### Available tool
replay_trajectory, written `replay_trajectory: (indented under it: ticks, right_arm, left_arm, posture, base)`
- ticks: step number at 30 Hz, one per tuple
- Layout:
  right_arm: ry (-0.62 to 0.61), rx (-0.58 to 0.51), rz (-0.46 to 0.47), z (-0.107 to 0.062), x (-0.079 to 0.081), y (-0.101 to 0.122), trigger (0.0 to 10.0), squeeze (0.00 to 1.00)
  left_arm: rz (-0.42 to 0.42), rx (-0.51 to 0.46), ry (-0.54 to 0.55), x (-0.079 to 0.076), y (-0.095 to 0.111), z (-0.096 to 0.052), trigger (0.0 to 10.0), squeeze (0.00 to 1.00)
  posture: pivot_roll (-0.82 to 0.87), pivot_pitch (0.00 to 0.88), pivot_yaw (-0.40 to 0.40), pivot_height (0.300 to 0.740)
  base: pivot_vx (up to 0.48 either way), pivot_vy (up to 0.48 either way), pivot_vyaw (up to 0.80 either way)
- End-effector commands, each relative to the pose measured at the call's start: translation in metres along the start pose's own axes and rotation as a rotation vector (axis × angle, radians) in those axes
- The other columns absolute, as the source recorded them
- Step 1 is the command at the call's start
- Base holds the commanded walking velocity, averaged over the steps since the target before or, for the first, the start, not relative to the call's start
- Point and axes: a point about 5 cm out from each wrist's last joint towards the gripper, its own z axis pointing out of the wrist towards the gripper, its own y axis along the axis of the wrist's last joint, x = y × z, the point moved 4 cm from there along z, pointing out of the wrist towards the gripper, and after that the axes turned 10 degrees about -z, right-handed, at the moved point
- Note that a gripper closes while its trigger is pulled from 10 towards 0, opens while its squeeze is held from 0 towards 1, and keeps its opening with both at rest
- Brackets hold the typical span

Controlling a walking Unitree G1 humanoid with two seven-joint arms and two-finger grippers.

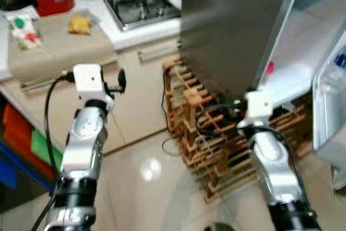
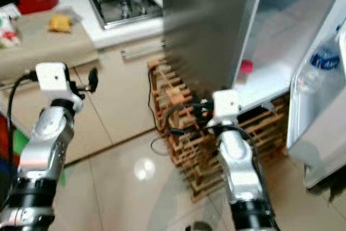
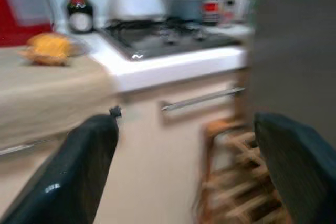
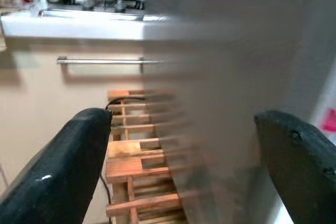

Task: Restocking fridge

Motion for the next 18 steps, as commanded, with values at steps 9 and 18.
replay_trajectory:
  ticks: [9,18]
  right_arm:
    - [-0.258,0.068,-0.069,-0.008,-0.076,-0.011,10.0,0.00]
    - [-0.219,0.073,-0.004,-0.034,-0.067,-0.020,10.0,0.00]
  left_arm:
    - [0.027,-0.005,0.003,0.011,0.002,-0.003,10.0,0.00]
    - [0.025,0.010,-0.017,0.008,-0.003,-0.006,10.0,0.00]
  posture:
    - [-0.10,0.000,0.092,0.740]
    - [-0.12,0.000,0.089,0.740]
  base:
    - [0.000,0.000,0.00]
    - [0.000,0.000,0.00]
